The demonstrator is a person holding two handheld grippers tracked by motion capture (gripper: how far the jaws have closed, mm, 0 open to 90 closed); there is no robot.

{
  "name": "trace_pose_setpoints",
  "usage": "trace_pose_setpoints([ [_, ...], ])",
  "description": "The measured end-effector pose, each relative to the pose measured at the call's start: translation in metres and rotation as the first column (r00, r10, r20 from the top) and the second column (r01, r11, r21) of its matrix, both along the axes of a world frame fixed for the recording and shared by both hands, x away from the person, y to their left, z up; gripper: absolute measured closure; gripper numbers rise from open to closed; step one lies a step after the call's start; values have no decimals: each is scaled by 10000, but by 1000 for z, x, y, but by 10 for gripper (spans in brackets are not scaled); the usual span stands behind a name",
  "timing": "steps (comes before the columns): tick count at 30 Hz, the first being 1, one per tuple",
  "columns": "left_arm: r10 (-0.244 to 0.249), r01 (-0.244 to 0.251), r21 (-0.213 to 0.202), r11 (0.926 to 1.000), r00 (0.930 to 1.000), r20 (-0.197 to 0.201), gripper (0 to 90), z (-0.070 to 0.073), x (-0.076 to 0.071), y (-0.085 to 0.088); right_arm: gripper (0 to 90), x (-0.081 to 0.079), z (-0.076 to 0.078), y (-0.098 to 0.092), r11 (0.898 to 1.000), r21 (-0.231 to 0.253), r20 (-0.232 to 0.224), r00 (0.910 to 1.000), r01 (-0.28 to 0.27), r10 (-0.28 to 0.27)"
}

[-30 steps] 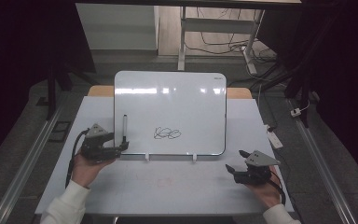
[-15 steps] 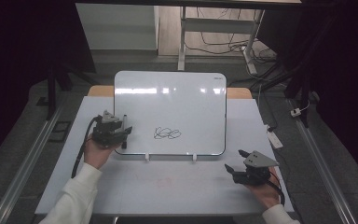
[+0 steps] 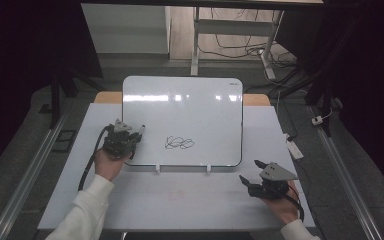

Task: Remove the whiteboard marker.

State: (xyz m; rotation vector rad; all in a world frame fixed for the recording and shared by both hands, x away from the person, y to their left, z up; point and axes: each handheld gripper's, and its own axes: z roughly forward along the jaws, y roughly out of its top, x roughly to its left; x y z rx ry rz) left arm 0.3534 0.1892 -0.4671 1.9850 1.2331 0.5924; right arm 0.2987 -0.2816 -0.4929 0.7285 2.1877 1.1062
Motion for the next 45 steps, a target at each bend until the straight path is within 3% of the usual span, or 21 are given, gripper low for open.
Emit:
trace_pose_setpoints([
  [2, -105, 105, -12, 9999, 9998, 157, 818, 2, -3, -1, 259, -1, 1, 2, 9999, 130, -60, 9999, -107, 108],
  [4, -409, 419, -416, 9983, 9989, 231, 819, 6, -6, -1, 272, -2, 2, 5, 9992, 259, -158, 9994, -288, 292],
  [6, -902, 923, -989, 9908, 9956, 257, 819, 11, -11, -3, 285, -2, 4, 11, 9972, 517, -380, 9977, -549, 569],
  [9, -1737, 1786, -1517, 9721, 9838, 450, 819, 17, -20, -16, 318, -1, 7, 23, 9846, 1340, -809, 9890, -1120, 1235],
  [12, -2523, 2592, -1759, 9497, 9657, 611, 819, 22, -28, -33, 349, 1, 11, 42, 9636, 2020, -1384, 9689, -1750, 2050],
  [15, -3142, 3200, -1936, 9274, 9474, 604, 819, 22, -33, -49, 380, 1, 13, 66, 9500, 2142, -1634, 9505, -2274, 2644],
  [18, -3714, 3715, -2386, 8973, 9273, 472, 820, 21, -37, -63, 400, 4, 14, 94, 9368, 2158, -1873, 9300, -2753, 3164],
  [22, -4226, 4194, -2572, 8706, 9052, 456, 819, 19, -42, -77, 442, 10, 13, 129, 9161, 2296, -2343, 8950, -3286, 3797],
  [24, -4388, 4352, -2646, 8606, 8973, 489, 819, 19, -43, -81, 466, 14, 13, 140, 9118, 2328, -2555, 8833, -3383, 3930],
  [27, -4521, 4485, -2675, 8528, 8905, 517, 819, 18, -44, -85, 504, 19, 12, 149, 9054, 2636, -2941, 8662, -3328, 4040],
  [36, -4821, 4812, -2793, 8310, 8733, 701, 819, 17, -46, -95, 629, 27, 12, 159, 8933, 3170, -3305, 8457, -3187, 4190],
  [39, -4840, 4846, -2777, 8295, 8718, 757, 819, 17, -47, -96, 714, 28, 13, 159, 8882, 3343, -3350, 8412, -3150, 4244],
  [45, -4815, 4851, -2497, 8380, 8728, 797, 819, 15, -48, -100, 735, 29, 12, 160, 8997, 3222, -3683, 8365, -2945, 4057],
])
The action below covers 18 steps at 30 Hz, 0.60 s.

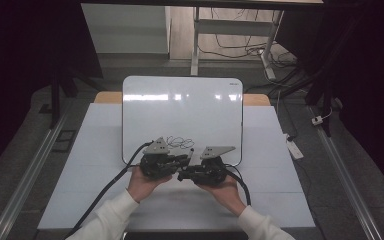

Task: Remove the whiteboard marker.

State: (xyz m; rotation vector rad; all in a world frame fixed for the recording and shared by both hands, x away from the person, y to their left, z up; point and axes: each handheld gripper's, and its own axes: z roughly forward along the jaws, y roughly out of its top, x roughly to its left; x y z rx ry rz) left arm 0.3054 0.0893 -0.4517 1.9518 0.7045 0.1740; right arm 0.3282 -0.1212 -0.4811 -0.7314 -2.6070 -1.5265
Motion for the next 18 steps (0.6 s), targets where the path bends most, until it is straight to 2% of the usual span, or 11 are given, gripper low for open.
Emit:
trace_pose_setpoints([
  [5, 35, -37, 186, 9998, 10000, 67, 818, -3, 0, -3, 779, 2, -3, 0, 9984, -373, -339, 9984, 435, -447],
  [9, -44, 40, -263, 9996, 9999, -140, 791, -2, 1, -2, 785, 3, -2, -2, 9973, -383, -153, 9979, 623, -629],
  [10, -19, 15, -340, 9994, 9999, -143, 755, -1, 1, -1, 785, 2, -1, -3, 9972, -396, -118, 9978, 642, -647],
  [12, 98, -98, -300, 9995, 10000, -15, 610, 3, -2, 3, 786, 2, -1, -4, 9970, -364, 86, 9977, 678, -676],
  [15, 448, -453, 141, 9989, 9984, 338, 461, 10, -9, 12, 786, 1, 2, -9, 9964, -243, 384, 9960, 815, -805],
  [18, 611, -637, 567, 9964, 9970, 465, 390, 14, -20, 26, 786, 1, 5, -15, 9956, -55, 772, 9927, 934, -927],
])
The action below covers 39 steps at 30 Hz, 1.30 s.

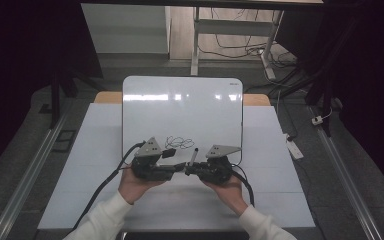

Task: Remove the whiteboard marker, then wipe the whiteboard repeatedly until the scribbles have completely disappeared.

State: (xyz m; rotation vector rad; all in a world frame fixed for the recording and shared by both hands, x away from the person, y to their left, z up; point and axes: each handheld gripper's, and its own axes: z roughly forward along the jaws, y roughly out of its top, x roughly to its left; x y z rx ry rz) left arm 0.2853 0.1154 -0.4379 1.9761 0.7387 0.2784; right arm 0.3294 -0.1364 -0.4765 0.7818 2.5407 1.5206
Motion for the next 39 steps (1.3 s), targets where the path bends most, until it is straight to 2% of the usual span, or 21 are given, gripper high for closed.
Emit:
trace_pose_setpoints([
  [1, 148, -149, 192, 9997, 9999, 47, 374, -1, -5, 7, 786, 0, 1, -2, 10000, 88, 100, 9999, 30, -31],
  [3, 492, -491, 239, 9985, 9988, -45, 365, -5, -14, 24, 785, 1, 4, -8, 9996, 266, 367, 9992, 118, -128],
  [6, 1237, -1229, 236, 9921, 9917, -346, 366, -17, -27, 52, 785, 2, 7, -16, 9980, 570, 712, 9969, 290, -330],
  [9, 1822, -1812, 193, 9833, 9795, -860, 346, -33, -37, 78, 786, 4, 10, -22, 9960, 768, 980, 9937, 467, -541],
  [11, 2318, -2306, 235, 9728, 9668, -1077, 335, -44, -42, 93, 786, 4, 12, -25, 9947, 884, 1212, 9906, 530, -636],
  [14, 2916, -2865, 576, 9564, 9486, -1229, 308, -60, -48, 109, 786, 5, 13, -28, 9932, 995, 1476, 9862, 606, -750],
  [16, 2993, -2958, 457, 9541, 9405, -1606, 284, -67, -48, 115, 785, 7, 14, -29, 9924, 1038, 1625, 9833, 656, -820],
  [18, 3019, -2987, 452, 9533, 9374, -1738, 270, -69, -47, 115, 785, 8, 15, -28, 9920, 1052, 1661, 9823, 695, -865],
  [22, 2847, -2792, 558, 9586, 9416, -1797, 257, -71, -45, 113, 786, 13, 15, -24, 9899, 1091, 2047, 9724, 907, -1117],
  [25, 2864, -2791, 651, 9580, 9413, -1787, 254, -71, -45, 112, 786, 16, 16, -20, 9893, 1097, 2146, 9695, 963, -1182],
  [26, 2859, -2778, 695, 9581, 9419, -1761, 253, -72, -45, 111, 786, 21, 16, -14, 9898, 1019, 2409, 9629, 995, -1216],
  [28, 2805, -2681, 925, 9589, 9449, -1686, 250, -73, -46, 108, 786, 24, 17, -11, 9898, 968, 2544, 9588, 1047, -1263],
  [29, 2787, -2641, 1053, 9587, 9464, -1632, 243, -74, -46, 106, 786, 32, 20, -5, 9882, 1004, 2742, 9516, 1156, -1392],
  [30, 2787, -2641, 1053, 9587, 9464, -1632, 242, -74, -46, 106, 786, 32, 20, -5, 9882, 1004, 2742, 9516, 1156, -1392],
  [31, 2765, -2619, 1054, 9593, 9471, -1631, 242, -74, -46, 106, 786, 36, 21, -3, 9863, 1093, 2846, 9468, 1234, -1500],
  [32, 2753, -2609, 1047, 9597, 9476, -1618, 242, -75, -46, 107, 786, 46, 26, 0, 9818, 1177, 3203, 9302, 1489, -1794],
  [33, 2766, -2625, 1028, 9594, 9472, -1620, 242, -75, -46, 107, 786, 46, 26, 0, 9818, 1177, 3203, 9302, 1489, -1794],
  [34, 2778, -2640, 1013, 9592, 9466, -1635, 242, -75, -46, 107, 786, 57, 28, 3, 9755, 1309, 3423, 9154, 1767, -2118],
  [35, 2767, -2629, 1011, 9595, 9469, -1636, 242, -75, -46, 108, 786, 62, 29, 5, 9727, 1386, 3438, 9121, 1861, -2235],
  [38, 2707, -2564, 1035, 9610, 9487, -1633, 242, -76, -46, 108, 786, 72, 29, 10, 9678, 1521, 3361, 9103, 2007, -2416],
  [39, 2704, -2554, 1069, 9609, 9489, -1629, 242, -77, -46, 108, 786, 78, 26, 19, 9699, 1464, 3328, 9136, 1946, -2335],
])
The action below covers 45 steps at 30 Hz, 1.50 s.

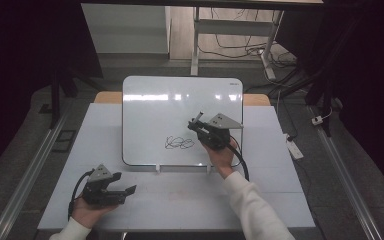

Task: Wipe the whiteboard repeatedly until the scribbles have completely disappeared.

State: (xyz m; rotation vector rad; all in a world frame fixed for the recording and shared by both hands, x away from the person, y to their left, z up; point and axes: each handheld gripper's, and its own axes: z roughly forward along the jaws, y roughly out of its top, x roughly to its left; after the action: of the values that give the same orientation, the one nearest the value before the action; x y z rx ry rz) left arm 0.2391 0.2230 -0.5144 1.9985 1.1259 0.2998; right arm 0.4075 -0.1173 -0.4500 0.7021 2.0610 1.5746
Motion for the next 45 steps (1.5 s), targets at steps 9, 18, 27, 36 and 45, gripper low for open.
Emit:
trace_pose_setpoints([
  [9, 7, -7, 12, 10000, 10000, -36, 242, -1, 1, 1, 786, -5, -20, 47, 9887, -832, -176, 9922, -1246, 1236],
  [18, 7, -7, -46, 10000, 10000, -20, 243, -1, 0, 2, 787, -8, -26, 61, 9739, -1191, -501, 9808, -1933, 1885],
  [27, 15, -16, -81, 10000, 10000, -41, 243, -2, 1, 3, 788, -11, -28, 59, 9731, -1252, -332, 9811, -1932, 1905],
  [36, 30, -30, -103, 9999, 10000, 8, 243, -2, 0, 3, 788, -8, -23, 46, 9881, -975, 110, 9927, -1188, 1204],
  [45, 51, -51, -104, 9999, 10000, 7, 242, -2, 0, 3, 788, -11, -26, 50, 9859, -987, 150, 9904, -1354, 1375],
])
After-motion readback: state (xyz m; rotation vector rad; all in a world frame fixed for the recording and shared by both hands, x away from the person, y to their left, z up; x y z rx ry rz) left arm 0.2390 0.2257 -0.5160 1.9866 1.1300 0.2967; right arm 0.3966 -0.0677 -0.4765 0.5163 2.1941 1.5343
